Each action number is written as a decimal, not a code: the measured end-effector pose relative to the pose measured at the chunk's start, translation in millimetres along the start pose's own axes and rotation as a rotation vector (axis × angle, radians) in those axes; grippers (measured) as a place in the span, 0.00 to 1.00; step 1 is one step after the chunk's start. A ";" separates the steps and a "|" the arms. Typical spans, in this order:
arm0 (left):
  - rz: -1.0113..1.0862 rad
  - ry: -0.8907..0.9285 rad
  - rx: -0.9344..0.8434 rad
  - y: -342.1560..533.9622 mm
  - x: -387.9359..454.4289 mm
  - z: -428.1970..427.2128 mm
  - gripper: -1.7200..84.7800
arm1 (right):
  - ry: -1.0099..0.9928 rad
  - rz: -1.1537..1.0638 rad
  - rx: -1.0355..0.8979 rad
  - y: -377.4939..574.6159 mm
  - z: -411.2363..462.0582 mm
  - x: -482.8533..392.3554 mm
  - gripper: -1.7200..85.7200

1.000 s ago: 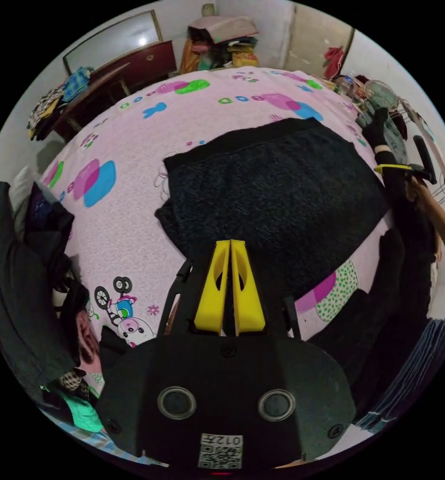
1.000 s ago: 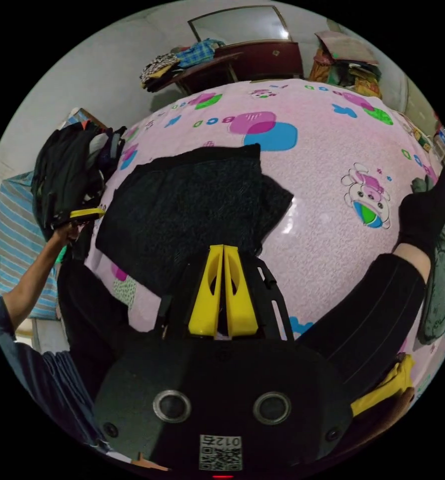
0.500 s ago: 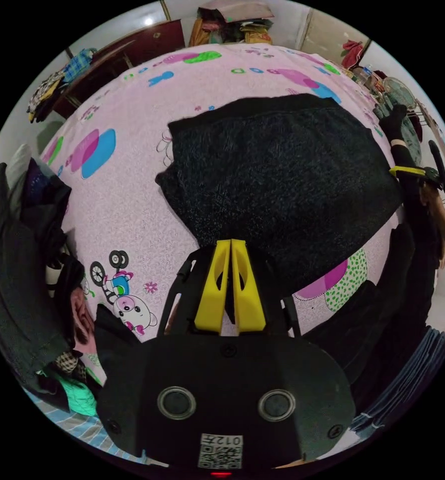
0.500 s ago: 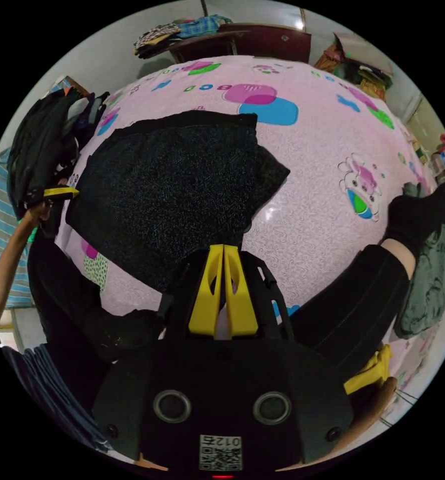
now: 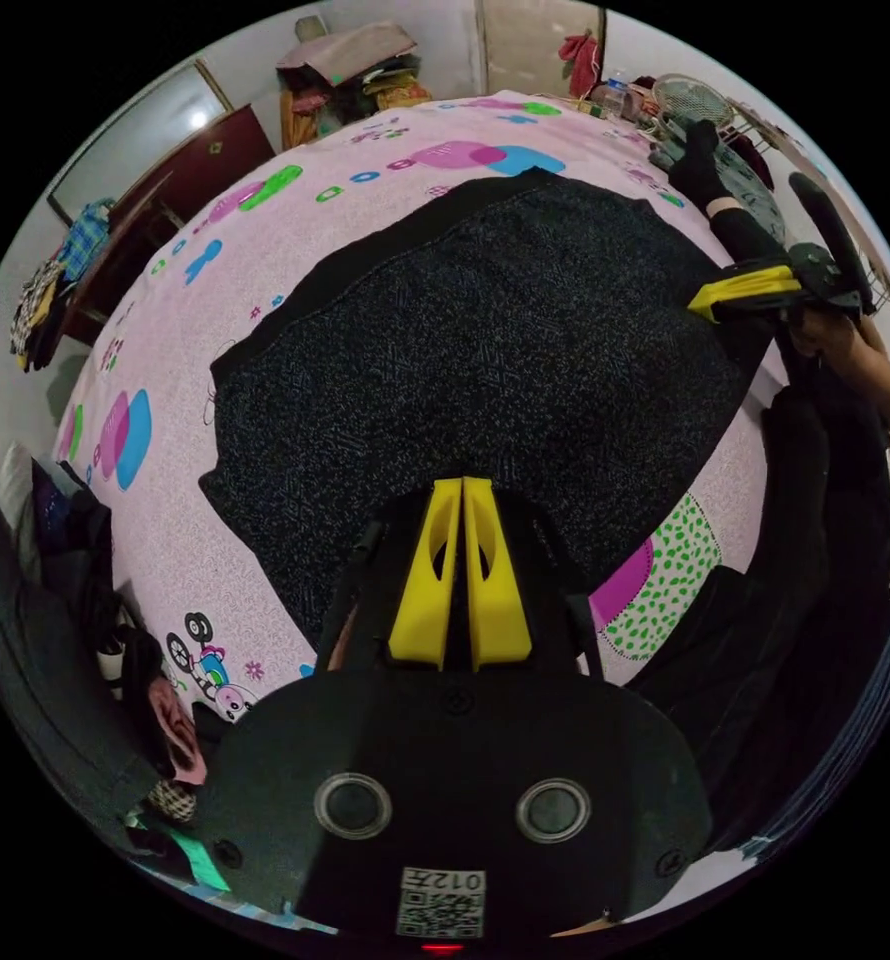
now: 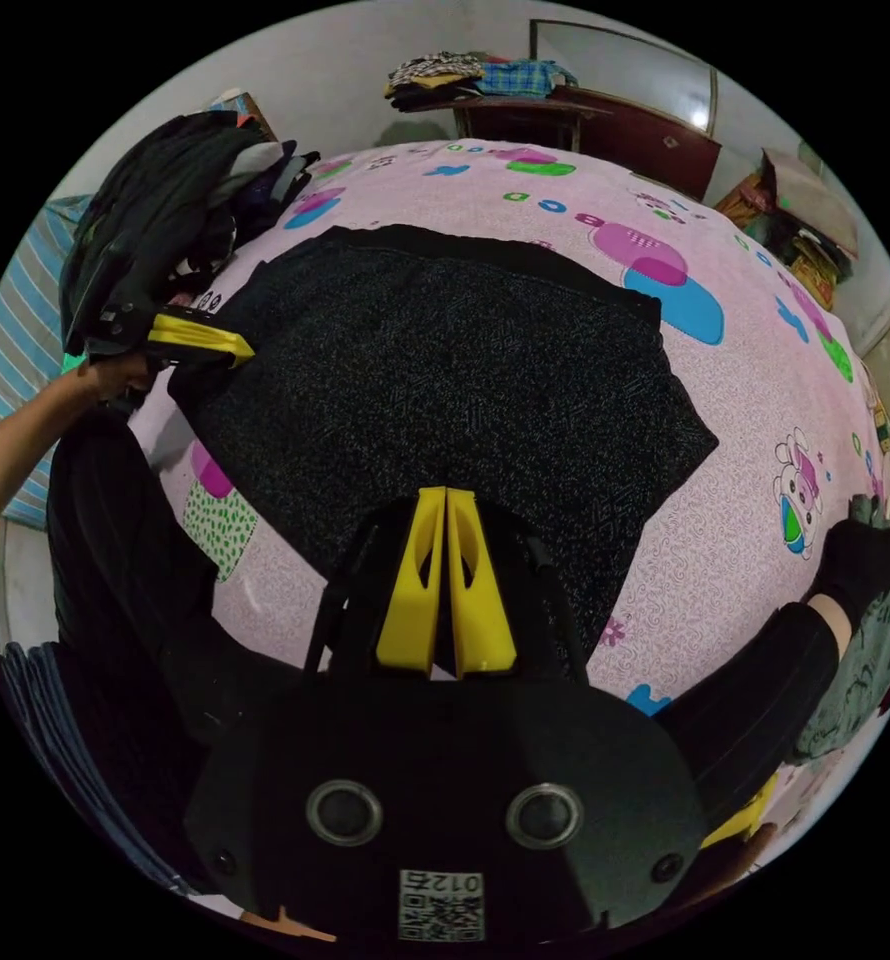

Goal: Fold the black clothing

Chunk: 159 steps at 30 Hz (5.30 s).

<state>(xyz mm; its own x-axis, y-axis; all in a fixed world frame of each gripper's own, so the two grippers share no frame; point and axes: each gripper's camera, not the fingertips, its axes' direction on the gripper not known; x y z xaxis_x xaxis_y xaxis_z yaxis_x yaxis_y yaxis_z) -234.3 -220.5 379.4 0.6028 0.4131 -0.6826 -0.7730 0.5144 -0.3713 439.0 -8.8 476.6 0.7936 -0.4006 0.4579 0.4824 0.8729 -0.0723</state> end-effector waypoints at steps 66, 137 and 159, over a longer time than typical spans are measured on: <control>-0.648 0.648 0.252 152.1 -372.3 -35.2 0.04 | -0.070 -0.524 0.340 -7.4 134.3 -408.3 0.03; -0.074 -0.064 -0.137 -7.6 213.1 212.8 0.11 | -0.635 0.924 0.486 151.2 -112.4 124.0 0.03; -0.020 0.006 -0.209 -41.0 206.9 268.9 0.03 | -0.285 0.641 0.423 72.1 -215.1 145.6 0.10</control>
<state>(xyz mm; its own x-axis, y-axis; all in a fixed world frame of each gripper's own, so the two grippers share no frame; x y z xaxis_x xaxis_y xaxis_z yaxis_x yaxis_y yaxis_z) -24.7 45.9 422.7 0.6174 0.3996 -0.6776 -0.7857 0.3549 -0.5066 669.1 -64.1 347.5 0.7158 0.2481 0.6528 -0.2586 0.9625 -0.0822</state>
